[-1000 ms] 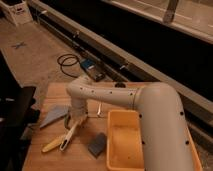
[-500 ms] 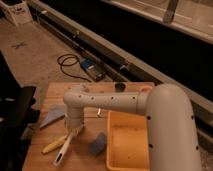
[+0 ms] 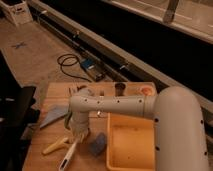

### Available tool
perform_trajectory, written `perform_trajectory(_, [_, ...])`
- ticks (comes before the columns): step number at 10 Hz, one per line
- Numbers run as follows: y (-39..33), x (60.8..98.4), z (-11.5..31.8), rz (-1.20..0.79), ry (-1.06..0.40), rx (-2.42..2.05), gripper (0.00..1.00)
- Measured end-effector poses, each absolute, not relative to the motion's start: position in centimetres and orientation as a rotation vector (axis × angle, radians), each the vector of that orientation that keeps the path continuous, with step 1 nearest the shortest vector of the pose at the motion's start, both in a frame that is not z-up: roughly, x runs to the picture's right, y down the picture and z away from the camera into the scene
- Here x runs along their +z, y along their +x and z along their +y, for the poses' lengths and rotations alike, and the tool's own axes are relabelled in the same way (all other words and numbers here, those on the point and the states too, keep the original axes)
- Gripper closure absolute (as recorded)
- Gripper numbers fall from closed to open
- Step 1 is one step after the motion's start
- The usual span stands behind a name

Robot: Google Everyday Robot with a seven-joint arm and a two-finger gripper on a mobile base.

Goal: Wipe table surface with brush

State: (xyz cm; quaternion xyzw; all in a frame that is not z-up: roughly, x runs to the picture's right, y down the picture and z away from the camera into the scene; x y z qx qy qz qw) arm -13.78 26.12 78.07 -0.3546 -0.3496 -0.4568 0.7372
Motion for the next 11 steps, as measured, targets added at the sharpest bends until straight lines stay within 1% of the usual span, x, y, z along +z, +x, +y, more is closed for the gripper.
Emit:
perform_trajectory(4, [-11.7,82.5,21.7,-0.722,-0.766,-0.955,1.00])
perform_trajectory(6, [-13.5,83.1,20.2,-0.746,-0.720,-0.970,1.00])
perform_trajectory(8, [-17.1,82.0,20.0,-0.788,-0.677,-1.016,1.00])
perform_trajectory(11, [-21.8,78.3,22.1,-0.847,-0.645,-1.089,1.00])
